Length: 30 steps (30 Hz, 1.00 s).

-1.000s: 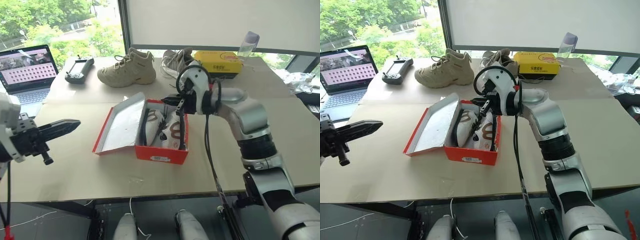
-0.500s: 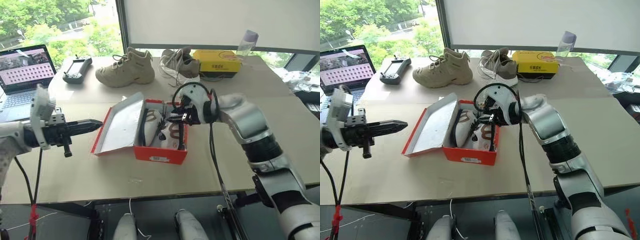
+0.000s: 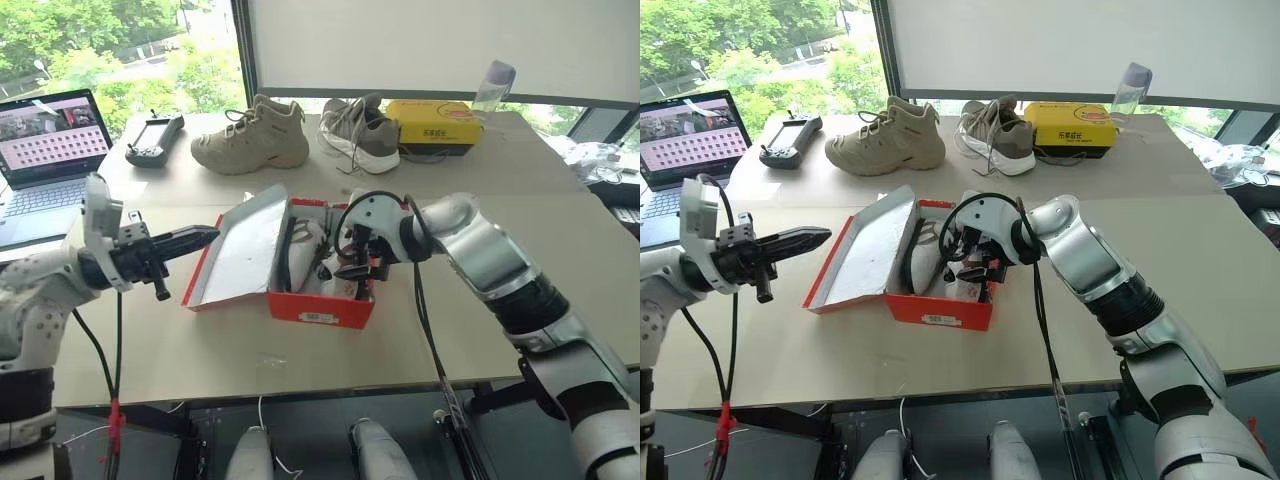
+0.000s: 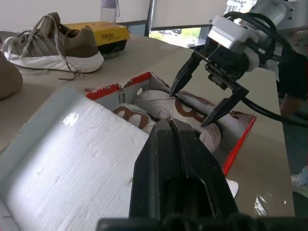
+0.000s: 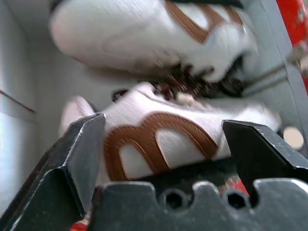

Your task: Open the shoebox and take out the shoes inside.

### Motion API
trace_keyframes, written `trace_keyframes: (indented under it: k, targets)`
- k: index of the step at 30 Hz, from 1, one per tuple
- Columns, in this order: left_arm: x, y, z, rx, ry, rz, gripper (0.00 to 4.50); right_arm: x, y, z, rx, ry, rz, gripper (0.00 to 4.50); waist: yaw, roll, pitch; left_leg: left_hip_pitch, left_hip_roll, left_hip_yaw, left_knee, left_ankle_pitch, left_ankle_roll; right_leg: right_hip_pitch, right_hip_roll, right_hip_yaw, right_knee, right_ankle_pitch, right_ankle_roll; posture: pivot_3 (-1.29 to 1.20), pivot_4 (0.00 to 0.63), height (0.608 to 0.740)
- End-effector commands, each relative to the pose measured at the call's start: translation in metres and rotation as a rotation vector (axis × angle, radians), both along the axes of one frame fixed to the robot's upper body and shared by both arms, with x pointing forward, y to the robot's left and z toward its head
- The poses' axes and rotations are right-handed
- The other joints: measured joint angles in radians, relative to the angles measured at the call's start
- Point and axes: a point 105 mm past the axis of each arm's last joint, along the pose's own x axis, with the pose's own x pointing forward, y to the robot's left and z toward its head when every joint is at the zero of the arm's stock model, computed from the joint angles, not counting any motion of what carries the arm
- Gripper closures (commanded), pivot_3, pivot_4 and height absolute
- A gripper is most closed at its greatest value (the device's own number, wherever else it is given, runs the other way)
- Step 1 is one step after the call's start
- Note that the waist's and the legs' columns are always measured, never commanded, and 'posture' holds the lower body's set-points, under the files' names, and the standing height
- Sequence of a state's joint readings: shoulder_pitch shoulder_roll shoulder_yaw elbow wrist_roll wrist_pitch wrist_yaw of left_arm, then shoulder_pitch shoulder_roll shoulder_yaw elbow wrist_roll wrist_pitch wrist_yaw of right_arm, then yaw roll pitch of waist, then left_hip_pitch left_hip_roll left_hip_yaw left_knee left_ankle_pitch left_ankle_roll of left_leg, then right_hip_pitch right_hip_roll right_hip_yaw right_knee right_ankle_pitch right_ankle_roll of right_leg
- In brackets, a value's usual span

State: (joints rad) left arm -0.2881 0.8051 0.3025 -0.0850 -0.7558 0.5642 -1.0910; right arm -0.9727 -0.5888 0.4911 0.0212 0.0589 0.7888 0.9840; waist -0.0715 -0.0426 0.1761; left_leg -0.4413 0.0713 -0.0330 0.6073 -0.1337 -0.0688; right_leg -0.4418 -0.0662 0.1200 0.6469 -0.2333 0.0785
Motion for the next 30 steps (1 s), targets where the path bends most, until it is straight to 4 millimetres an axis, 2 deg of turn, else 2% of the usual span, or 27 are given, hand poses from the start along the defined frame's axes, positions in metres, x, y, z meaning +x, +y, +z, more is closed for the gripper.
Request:
trace_keyframes:
  k: [1,9,14,17,21,25,30]
  targets:
    - [-0.006,-0.010,0.002,0.036,-0.046,-0.030,4.50,0.016,-0.009,0.006,0.004,-0.036,-0.130,0.03,0.001,0.000,0.000,0.000,0.000,0.000,0.000,0.000,0.000,0.000,0.000,0.000,0.000,0.000,0.000,0.00,0.150,0.712]
    - [-0.005,-0.015,0.010,0.070,-0.075,-0.061,4.50,0.011,-0.007,0.004,0.018,0.015,-0.174,0.03,0.009,0.000,0.000,0.001,0.000,0.000,0.003,0.000,0.000,0.003,0.000,0.000,0.001,-0.003,-0.006,0.00,0.150,0.712]
    - [-0.007,-0.019,0.034,0.098,-0.125,-0.110,4.50,0.016,-0.007,0.034,0.101,-0.002,-0.208,0.03,0.006,0.000,0.000,0.001,0.000,0.000,0.003,0.000,0.000,0.002,0.000,0.000,0.000,0.000,0.000,0.00,0.150,0.712]
    - [-0.005,-0.015,0.046,0.107,-0.147,-0.106,4.50,0.024,-0.014,0.045,0.130,-0.022,-0.263,0.03,0.005,0.000,0.000,0.001,0.000,0.000,0.002,0.000,0.000,0.002,0.000,0.000,0.000,0.000,0.000,0.00,0.150,0.712]
    - [-0.001,-0.013,0.049,0.124,-0.163,-0.096,4.50,0.035,-0.013,0.054,0.178,-0.046,-0.324,0.03,-0.002,0.000,0.000,0.001,0.000,0.000,0.000,0.000,0.000,0.001,0.000,0.000,0.000,0.000,0.000,0.00,0.150,0.712]
    - [0.000,-0.016,0.045,0.138,-0.161,-0.106,4.50,0.042,-0.007,0.044,0.180,-0.041,-0.347,0.03,-0.003,0.000,0.000,0.001,0.001,0.000,-0.001,0.000,0.000,0.000,0.001,0.000,0.001,0.000,0.000,0.00,0.150,0.712]
    - [-0.001,-0.019,0.049,0.146,-0.168,-0.122,4.50,0.047,0.000,0.027,0.158,-0.015,-0.341,0.03,0.001,0.000,0.000,0.000,0.001,0.000,0.000,0.000,0.000,0.000,0.001,0.000,0.001,0.000,0.000,0.00,0.150,0.712]
